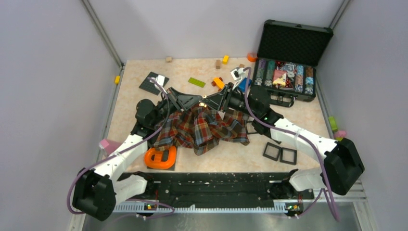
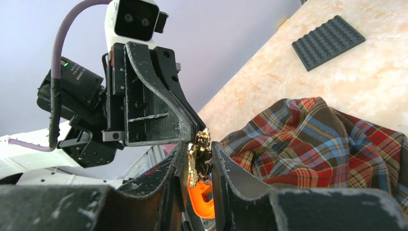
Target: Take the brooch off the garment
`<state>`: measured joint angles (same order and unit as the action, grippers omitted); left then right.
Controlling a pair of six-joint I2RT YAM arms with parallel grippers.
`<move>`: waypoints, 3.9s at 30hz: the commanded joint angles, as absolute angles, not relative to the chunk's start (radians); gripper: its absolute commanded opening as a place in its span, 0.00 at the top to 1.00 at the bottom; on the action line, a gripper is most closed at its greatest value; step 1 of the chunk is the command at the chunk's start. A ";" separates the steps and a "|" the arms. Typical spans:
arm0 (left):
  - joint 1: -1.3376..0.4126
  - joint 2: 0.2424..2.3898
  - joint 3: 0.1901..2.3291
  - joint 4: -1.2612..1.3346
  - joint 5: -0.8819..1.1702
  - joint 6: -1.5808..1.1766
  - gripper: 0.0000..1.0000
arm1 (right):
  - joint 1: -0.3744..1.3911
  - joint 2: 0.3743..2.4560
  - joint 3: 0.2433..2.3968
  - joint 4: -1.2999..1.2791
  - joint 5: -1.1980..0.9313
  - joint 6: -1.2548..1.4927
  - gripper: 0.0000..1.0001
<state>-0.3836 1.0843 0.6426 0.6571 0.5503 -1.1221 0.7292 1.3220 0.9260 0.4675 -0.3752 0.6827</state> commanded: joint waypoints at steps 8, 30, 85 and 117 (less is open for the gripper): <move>-0.400 1.071 0.639 0.761 0.551 -1.137 1.00 | 0.744 1.334 0.916 0.575 -0.394 0.708 0.75; -0.422 1.072 0.572 0.800 0.475 -1.115 1.00 | 0.753 1.335 0.840 0.809 -0.368 0.866 0.62; -0.213 0.785 0.928 -0.160 0.318 -0.524 1.00 | 0.882 1.878 1.228 0.089 0.094 0.609 0.35; -0.627 1.377 0.797 0.511 0.388 -0.700 1.00 | 0.577 1.105 1.003 -0.757 0.357 0.335 0.39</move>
<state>-0.5716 1.2564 0.7506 0.3004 0.3996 -0.6571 0.6300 1.1248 1.0615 -0.6090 0.2668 0.3595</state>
